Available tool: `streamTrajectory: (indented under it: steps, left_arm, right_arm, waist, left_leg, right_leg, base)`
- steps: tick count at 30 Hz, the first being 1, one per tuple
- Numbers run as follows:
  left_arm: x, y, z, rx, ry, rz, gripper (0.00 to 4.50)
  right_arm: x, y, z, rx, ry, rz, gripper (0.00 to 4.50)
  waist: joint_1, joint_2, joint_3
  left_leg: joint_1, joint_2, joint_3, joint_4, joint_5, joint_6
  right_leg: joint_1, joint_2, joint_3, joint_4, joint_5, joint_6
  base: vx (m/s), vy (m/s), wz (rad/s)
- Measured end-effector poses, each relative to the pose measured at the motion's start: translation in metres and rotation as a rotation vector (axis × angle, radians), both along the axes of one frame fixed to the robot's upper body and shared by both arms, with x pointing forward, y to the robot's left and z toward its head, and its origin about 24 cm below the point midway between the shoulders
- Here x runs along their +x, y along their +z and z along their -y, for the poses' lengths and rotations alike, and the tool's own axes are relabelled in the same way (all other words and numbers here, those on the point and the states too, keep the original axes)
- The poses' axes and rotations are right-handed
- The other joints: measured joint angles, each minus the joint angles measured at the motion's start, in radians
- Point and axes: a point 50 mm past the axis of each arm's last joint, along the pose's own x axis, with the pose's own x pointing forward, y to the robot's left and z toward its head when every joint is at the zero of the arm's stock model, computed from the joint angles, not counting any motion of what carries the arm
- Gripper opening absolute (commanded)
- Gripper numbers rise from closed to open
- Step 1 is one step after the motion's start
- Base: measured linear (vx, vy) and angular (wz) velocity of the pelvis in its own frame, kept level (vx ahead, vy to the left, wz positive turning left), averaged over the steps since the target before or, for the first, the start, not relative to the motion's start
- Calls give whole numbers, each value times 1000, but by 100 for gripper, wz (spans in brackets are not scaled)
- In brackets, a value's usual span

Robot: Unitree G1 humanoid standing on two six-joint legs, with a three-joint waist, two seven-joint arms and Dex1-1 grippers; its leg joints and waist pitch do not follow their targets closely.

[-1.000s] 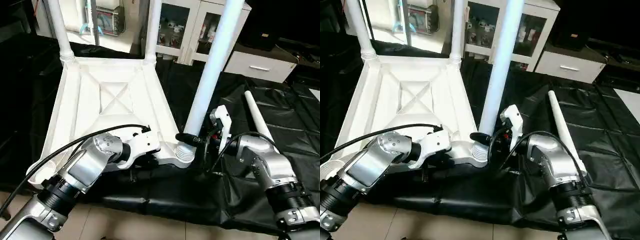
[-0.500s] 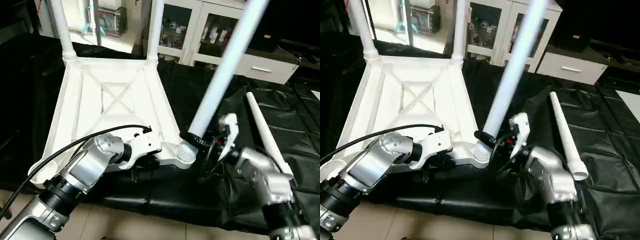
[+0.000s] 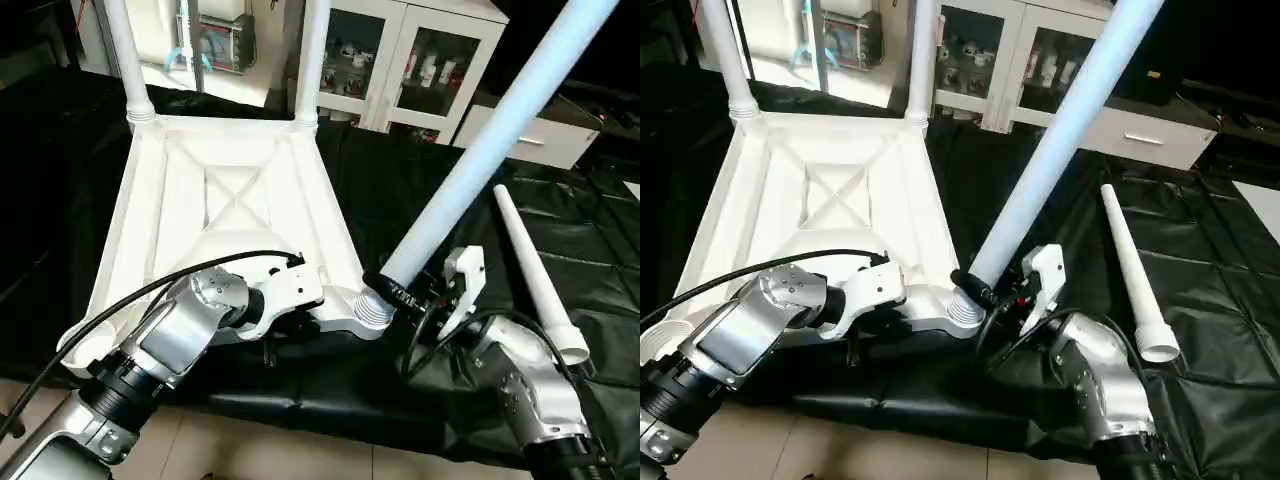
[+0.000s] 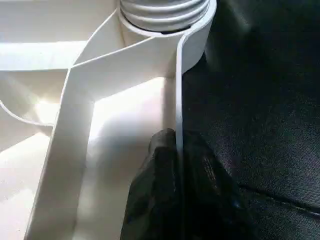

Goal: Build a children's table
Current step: Insert table leg to table base

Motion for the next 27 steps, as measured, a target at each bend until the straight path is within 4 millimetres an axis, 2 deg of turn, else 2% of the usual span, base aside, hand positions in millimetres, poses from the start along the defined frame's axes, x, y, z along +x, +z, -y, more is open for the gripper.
streamTrajectory:
  steps: [12, 19, 27]
  left_arm:
    - [0, -2, -1, 3, 6, -7, 3]
    - [0, -3, -3, 11, 18, -10, 3]
    - [0, -4, -4, 16, 27, -18, 0]
  right_arm:
    - [2, 4, -4, -128, 86, 1, 186]
    - [14, 8, -9, -153, 118, -61, 186]
    - [20, 8, -12, -169, 136, -86, 185]
  waist:
    - [-3, -4, -3]
    - [-22, -5, -3]
    - [-29, -6, -4]
  left_leg:
    - [4, 0, -1, 0, 0, 0]
    - [12, 0, -2, 1, 0, 0]
    - [11, 0, -4, 0, 0, 0]
  right_leg:
    - [4, 0, 0, 0, 0, 1]
    - [11, 0, -1, -1, -1, 1]
    - [12, 0, -1, -4, -1, 1]
  base:
    - [0, 0, 0]
    - [0, 0, 0]
    - [0, 0, 0]
